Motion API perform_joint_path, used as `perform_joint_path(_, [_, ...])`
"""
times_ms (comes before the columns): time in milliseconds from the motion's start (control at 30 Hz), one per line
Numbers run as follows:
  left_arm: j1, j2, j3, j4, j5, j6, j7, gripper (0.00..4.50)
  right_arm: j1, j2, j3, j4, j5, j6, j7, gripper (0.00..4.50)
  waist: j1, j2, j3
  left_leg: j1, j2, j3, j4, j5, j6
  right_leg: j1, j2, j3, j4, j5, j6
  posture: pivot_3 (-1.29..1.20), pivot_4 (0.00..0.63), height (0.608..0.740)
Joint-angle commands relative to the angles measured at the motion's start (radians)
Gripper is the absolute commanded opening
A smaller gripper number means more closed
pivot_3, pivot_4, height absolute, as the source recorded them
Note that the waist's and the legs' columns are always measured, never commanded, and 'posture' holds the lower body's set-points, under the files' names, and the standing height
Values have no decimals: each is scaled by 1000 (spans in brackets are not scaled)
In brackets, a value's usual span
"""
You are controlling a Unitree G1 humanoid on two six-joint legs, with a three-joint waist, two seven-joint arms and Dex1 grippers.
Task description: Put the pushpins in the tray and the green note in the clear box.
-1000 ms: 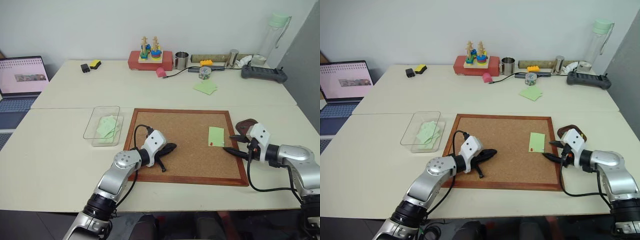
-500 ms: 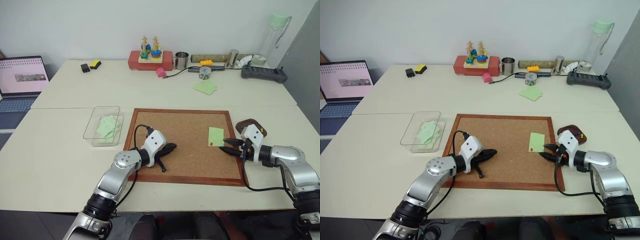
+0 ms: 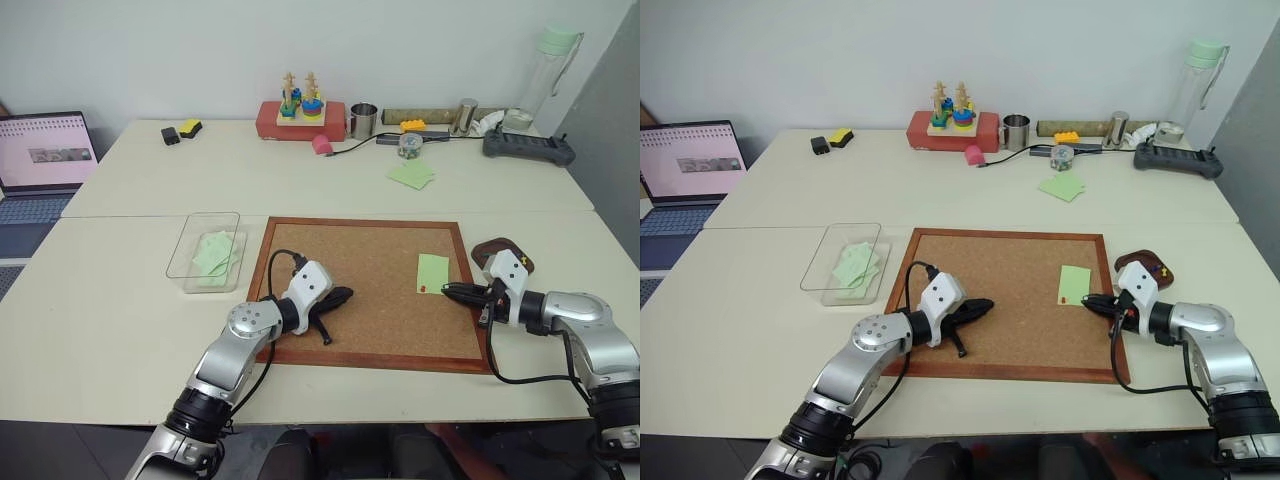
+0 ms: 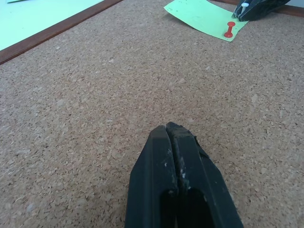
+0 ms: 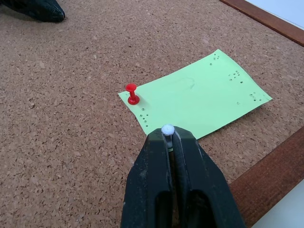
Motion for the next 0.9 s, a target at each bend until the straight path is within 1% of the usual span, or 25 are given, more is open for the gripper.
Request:
perform_joint_path(33, [37, 17, -44, 36, 30, 33, -22, 0, -4, -7, -36, -37, 39, 7, 18, 19, 0, 0, 0, 0, 0, 0, 0, 0, 0, 0, 0, 0, 0, 0, 0, 0, 150, 740])
perform_joint_path(300, [39, 11, -48, 42, 37, 33, -13, 0, -14, 10, -82, -96, 136, 96, 9, 19, 0, 0, 0, 0, 0, 0, 0, 0, 0, 0, 0, 0, 0, 0, 0, 0, 150, 740])
perform_joint_path(567, [43, 11, -49, 43, 42, 35, -8, 0, -14, 20, -121, -130, 197, 186, -21, 19, 0, 0, 0, 0, 0, 0, 0, 0, 0, 0, 0, 0, 0, 0, 0, 0, 150, 740])
perform_joint_path(900, [43, 10, -48, 46, 46, 33, -9, 0, -21, 21, -151, -129, 209, 215, -54, 19, 0, 0, 0, 0, 0, 0, 0, 0, 0, 0, 0, 0, 0, 0, 0, 0, 150, 740])
